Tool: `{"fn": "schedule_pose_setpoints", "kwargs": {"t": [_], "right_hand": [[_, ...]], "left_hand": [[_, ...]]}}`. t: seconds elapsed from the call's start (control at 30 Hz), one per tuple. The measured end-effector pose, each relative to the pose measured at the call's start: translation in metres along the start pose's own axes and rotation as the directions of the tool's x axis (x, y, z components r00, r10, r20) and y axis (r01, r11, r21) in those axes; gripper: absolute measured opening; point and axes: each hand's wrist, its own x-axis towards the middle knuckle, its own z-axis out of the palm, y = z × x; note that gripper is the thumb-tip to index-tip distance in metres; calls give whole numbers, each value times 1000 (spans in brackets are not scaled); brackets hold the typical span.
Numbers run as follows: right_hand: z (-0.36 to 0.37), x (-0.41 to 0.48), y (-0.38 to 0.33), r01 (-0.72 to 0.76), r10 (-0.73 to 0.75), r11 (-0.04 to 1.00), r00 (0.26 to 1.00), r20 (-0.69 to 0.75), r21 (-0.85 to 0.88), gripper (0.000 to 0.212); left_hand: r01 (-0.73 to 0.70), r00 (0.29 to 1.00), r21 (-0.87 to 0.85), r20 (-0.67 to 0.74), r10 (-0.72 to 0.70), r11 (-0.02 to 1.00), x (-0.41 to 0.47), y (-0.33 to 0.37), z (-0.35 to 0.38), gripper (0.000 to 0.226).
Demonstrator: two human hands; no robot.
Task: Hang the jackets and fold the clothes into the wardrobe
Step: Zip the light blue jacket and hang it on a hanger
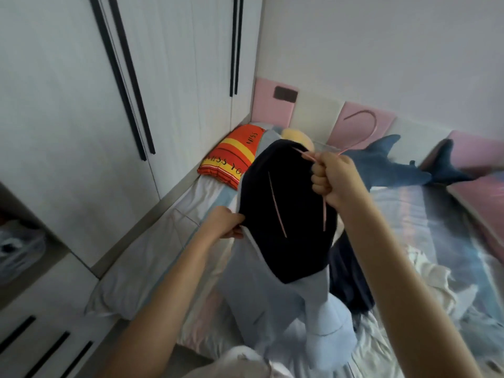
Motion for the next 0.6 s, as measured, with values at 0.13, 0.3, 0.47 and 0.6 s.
{"fn": "schedule_pose_setpoints", "kwargs": {"t": [0.13, 0.3, 0.47, 0.6], "right_hand": [[59, 9, -12, -74, 40, 982, 981, 192, 173, 26], [90, 21, -32, -129, 5, 899, 959, 285, 419, 24], [34, 35, -15, -80, 1, 853, 988, 152, 516, 18], [-26, 51, 39, -94, 119, 843, 993, -13, 529, 19]], "left_hand": [[-18, 975, 54, -222, 30, 998, -4, 9, -74, 19], [-163, 853, 172, -471, 226, 972, -9, 36, -142, 16], [-242, 835, 352, -399, 379, 904, 7, 75, -111, 16], [-288, 844, 473, -284, 454, 832, 43, 65, -50, 18]]}}
